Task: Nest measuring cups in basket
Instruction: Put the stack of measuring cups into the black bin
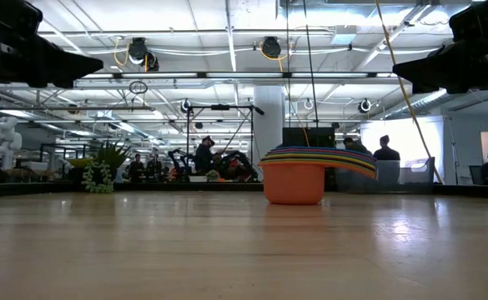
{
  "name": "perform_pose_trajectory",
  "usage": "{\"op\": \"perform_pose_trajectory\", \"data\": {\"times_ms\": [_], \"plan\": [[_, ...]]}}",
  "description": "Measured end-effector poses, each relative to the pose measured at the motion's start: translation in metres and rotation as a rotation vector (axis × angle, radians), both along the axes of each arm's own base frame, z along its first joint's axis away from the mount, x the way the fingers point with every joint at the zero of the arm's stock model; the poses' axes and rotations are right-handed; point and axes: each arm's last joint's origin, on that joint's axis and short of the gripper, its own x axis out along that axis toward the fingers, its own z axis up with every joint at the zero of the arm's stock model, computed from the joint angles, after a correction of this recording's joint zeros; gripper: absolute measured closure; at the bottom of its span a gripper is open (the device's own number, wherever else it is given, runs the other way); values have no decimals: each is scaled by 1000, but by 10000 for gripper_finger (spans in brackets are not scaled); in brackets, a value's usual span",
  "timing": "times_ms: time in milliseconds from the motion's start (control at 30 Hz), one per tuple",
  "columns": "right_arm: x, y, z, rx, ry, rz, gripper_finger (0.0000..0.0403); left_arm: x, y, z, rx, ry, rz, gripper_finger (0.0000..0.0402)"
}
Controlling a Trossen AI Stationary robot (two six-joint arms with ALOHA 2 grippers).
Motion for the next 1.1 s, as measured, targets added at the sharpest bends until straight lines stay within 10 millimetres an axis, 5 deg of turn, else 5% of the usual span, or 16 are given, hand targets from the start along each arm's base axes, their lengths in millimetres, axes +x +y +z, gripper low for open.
{"op": "perform_pose_trajectory", "data": {"times_ms": [1100], "plan": [[0, 0, 0, 0, 0, 0, 403, 2, 11, -2, -37, 9, -70, 394]]}}
